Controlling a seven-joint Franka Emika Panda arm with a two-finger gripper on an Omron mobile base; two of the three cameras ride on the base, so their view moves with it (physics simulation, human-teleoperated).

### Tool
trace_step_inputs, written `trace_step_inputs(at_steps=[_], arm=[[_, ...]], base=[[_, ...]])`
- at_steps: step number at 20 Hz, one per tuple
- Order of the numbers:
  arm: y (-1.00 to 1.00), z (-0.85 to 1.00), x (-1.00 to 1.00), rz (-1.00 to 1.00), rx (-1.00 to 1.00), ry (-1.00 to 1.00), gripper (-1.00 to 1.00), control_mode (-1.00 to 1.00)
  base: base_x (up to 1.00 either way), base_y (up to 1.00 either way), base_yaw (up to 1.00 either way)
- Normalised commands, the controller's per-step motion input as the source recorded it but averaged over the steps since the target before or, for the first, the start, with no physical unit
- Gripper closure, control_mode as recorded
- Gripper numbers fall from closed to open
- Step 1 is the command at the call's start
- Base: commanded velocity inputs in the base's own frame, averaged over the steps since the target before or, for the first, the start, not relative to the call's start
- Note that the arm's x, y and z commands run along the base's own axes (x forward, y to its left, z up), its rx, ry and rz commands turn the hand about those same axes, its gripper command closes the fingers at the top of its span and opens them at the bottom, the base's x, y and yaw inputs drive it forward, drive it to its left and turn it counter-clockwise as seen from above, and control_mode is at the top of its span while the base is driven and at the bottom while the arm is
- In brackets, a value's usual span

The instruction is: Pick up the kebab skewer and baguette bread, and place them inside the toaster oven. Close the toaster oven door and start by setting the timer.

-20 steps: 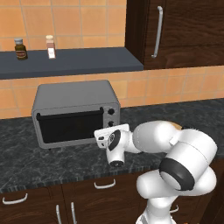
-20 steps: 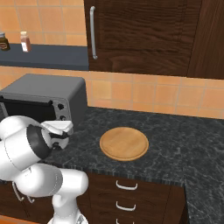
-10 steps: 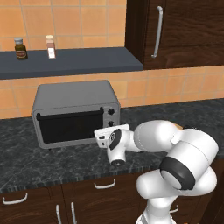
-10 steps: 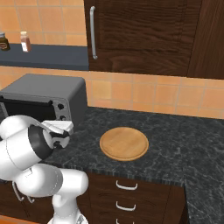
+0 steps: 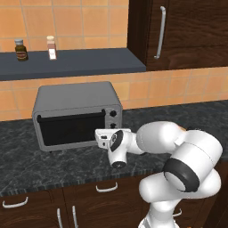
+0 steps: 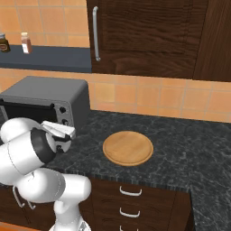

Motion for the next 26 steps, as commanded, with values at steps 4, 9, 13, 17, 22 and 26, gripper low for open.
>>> trace_step_inputs(at_steps=[4, 9, 13, 17, 22, 26], arm=[[0.00, 0.00, 0.31, 0.05, 0.28, -0.02, 1.00, -1.00], [0.00, 0.02, 0.36, 0.08, 0.31, -0.03, 1.00, -1.00], [0.00, 0.08, 0.43, 0.13, 0.31, -0.04, 1.00, -1.00], [0.00, 0.09, 0.54, 0.16, 0.32, -0.05, 1.00, -1.00], [0.00, 0.13, 0.56, 0.18, 0.33, -0.06, 1.00, -1.00], [0.00, 0.16, 0.72, 0.17, 0.32, -0.08, 1.00, -1.00]], base=[[0.00, 0.00, 0.00], [0.00, 0.00, 0.00], [0.00, 0.00, 0.00], [0.00, 0.00, 0.00], [0.00, 0.00, 0.00], [0.00, 0.00, 0.00]])
